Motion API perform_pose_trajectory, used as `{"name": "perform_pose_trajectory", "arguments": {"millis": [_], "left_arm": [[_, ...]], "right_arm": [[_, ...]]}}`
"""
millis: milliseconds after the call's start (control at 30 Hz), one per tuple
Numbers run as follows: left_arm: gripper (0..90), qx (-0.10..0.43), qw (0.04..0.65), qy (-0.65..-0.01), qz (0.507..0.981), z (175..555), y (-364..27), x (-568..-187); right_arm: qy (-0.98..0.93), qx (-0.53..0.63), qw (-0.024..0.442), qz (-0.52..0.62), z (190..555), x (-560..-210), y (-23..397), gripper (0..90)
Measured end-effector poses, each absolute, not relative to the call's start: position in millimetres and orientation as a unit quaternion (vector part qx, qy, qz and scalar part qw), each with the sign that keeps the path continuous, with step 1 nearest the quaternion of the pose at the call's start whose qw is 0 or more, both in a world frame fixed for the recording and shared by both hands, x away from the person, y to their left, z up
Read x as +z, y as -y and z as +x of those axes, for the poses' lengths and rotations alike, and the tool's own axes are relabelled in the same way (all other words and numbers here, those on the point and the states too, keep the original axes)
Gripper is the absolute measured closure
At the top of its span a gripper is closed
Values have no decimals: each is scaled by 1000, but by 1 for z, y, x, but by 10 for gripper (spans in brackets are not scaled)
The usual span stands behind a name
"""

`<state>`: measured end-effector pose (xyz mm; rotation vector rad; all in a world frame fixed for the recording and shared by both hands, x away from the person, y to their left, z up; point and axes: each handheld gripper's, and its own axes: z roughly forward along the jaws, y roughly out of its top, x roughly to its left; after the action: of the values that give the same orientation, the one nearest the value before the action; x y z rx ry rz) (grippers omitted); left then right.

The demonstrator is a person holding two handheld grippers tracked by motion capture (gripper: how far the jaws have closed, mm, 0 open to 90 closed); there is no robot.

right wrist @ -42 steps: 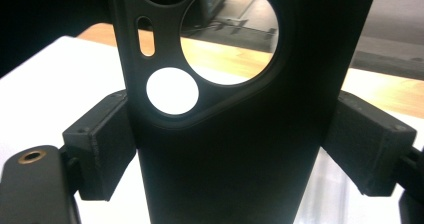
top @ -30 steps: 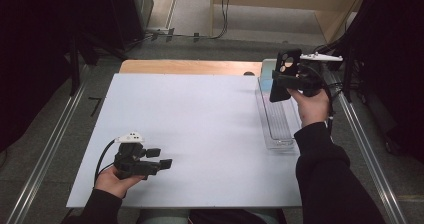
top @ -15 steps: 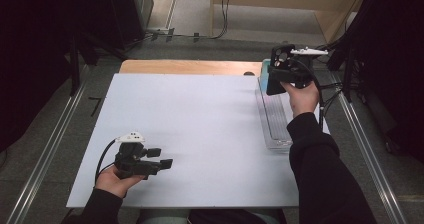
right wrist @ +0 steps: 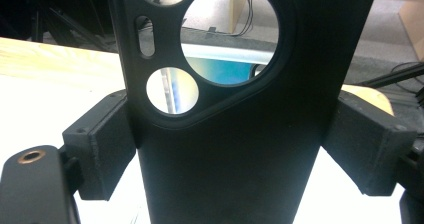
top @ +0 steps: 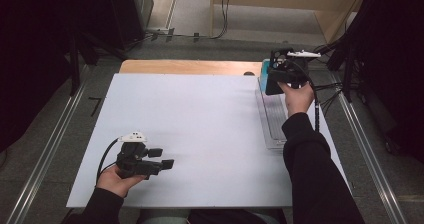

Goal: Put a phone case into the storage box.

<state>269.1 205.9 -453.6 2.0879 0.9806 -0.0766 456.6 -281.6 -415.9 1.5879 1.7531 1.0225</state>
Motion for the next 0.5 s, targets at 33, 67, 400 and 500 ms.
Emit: {"name": "perform_pose_trajectory", "arguments": {"millis": [33,67,400,500], "left_arm": [[297,-31,405,-389,827,269,-206,-453],[297,-32,406,-388,827,269,-207,-453],[297,-34,406,-390,826,269,-208,-453],[297,-33,407,-391,825,270,-209,-453]], "right_arm": [[-653,379,280,593,458,-418,281,114],[-653,378,279,594,459,-420,281,113],[-648,360,274,612,471,-439,274,110],[-642,363,270,619,474,-443,275,109]]}}
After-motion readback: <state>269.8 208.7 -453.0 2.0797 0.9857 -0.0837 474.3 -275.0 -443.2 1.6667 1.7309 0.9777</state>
